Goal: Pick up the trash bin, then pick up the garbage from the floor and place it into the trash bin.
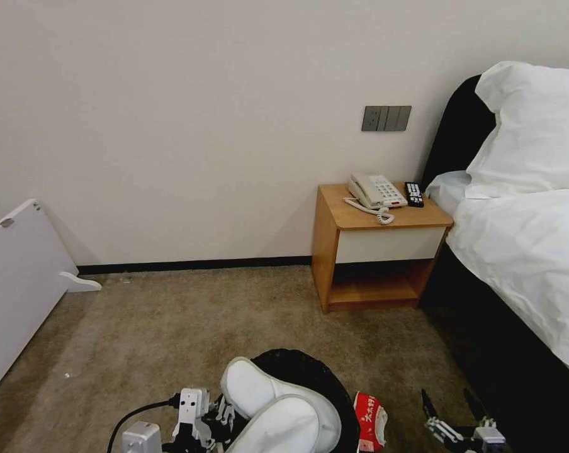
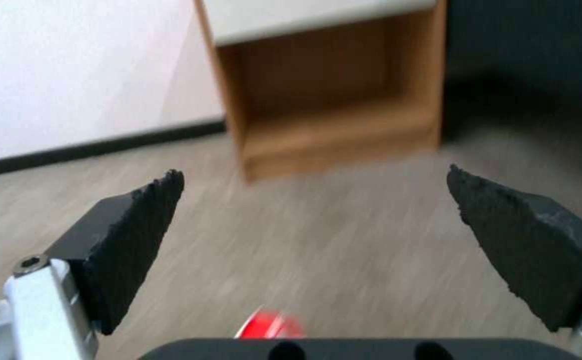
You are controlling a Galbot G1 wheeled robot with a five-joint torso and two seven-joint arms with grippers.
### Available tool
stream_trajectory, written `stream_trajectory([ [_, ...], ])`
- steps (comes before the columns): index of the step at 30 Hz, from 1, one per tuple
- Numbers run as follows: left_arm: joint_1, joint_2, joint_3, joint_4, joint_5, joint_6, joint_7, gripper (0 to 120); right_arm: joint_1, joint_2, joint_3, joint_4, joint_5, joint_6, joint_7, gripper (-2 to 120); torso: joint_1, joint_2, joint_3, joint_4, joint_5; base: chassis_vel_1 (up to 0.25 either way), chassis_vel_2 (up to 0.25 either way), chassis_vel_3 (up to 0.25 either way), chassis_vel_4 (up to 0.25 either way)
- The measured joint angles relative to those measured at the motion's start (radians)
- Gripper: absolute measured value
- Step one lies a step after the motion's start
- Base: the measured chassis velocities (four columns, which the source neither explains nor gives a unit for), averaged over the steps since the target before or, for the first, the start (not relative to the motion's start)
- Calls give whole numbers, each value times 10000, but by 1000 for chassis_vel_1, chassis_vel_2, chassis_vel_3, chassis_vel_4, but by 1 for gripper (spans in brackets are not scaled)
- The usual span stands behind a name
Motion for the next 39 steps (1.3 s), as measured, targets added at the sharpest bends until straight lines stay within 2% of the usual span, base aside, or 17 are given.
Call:
stream_trajectory([
  [1, 0, 0, 0, 0, 0, 0, 0, 4, 0, 0, 0, 0, 0, 0, 0, 100, 0, 0, 0, 0, 0, 0, 0, 0, 0],
  [2, 46, -18, -26, -24, 26, 4, -4, 4, -259, -343, -425, 353, 610, -645, 271, 100, 0, 0, 0, -1, -2, 0, 0, 0, 0],
  [4, 74, -35, -41, -44, 42, 8, -6, 4, -359, -515, -628, 517, 842, -942, 448, 100, 0, 0, 0, 0, 0, 0, 0, 0, 0],
  [6, 136, -69, -67, -78, 84, 11, -7, 4, -471, -936, -1025, 770, 1297, -1628, 917, 100, 0, 0, 2, 3, -2, 0, 0, 0, 0],
  [10, 183, -96, -75, -96, 129, 13, -7, 4, -441, -1156, -1270, 859, 1443, -2046, 1389, 100, 0, 0, 2, 4, 0, 0, 0, 0, 0],
  [11, 212, -106, -76, -112, 162, 16, -8, 4, -381, -1316, -1458, 933, 1580, -2521, 1987, 100, 0, -1, 1, 3, 1, 0, 0, 0, 0],
  [12, 244, -109, -75, -134, 203, 19, -10, 4, -206, -1506, -1742, 1109, 2115, -3502, 3241, 100, 0, 0, 1, 2, 0, 0, 0, 0, 0],
  [13, 244, -109, -75, -134, 203, 19, -10, 4, -206, -1506, -1742, 1109, 2115, -3502, 3241, 100, 0, 0, 1, 2, 0, 0, 0, 0, 0],
  [16, 432, -100, -152, -224, 236, 19, -10, 4, 213, -1797, -2008, 1184, 3067, -4614, 4425, 100, 0, 0, 3, 0, 0, 0, 0, 0, 0],
  [19, 516, -109, -192, -266, 268, 5, -7, 4, 395, -1898, -2090, 1188, 3482, -4894, 4631, 100, 0, -1, 3, 3, 0, 0, 0, 0, 0],
  [21, 685, -184, -269, -372, 361, -31, 5, 4, 918, -2057, -2289, 1018, 4068, -5297, 4828, 100, 0, 0, 3, 3, -1, 0, 0, 0, 0],
  [25, 813, -321, -293, -438, 539, -57, 25, 4, 1680, -2170, -2604, 469, 4404, -5717, 5000, 100, 0, -1, 3, 2, 0, 0, 0, 0, 0],
  [33, 926, -489, -317, -487, 747, -99, 39, 4, 2611, -2207, -3091, -341, 4556, -6297, 5362, 100, 0, 0, 3, 2, -1, 0, 0, 0, 0],
  [35, 993, -574, -342, -502, 851, -141, 58, 4, 3194, -2051, -3460, -1042, 4514, -6513, 5464, 100, 0, -1, 3, 3, -1, 0, 0, 0, 0],
  [39, 1016, -603, -391, -520, 866, -154, 65, 4, 3503, -1969, -3757, -1450, 4458, -6688, 5523, 100, 0, -1, 3, 1, 0, 0, 0, 0, 0],
])
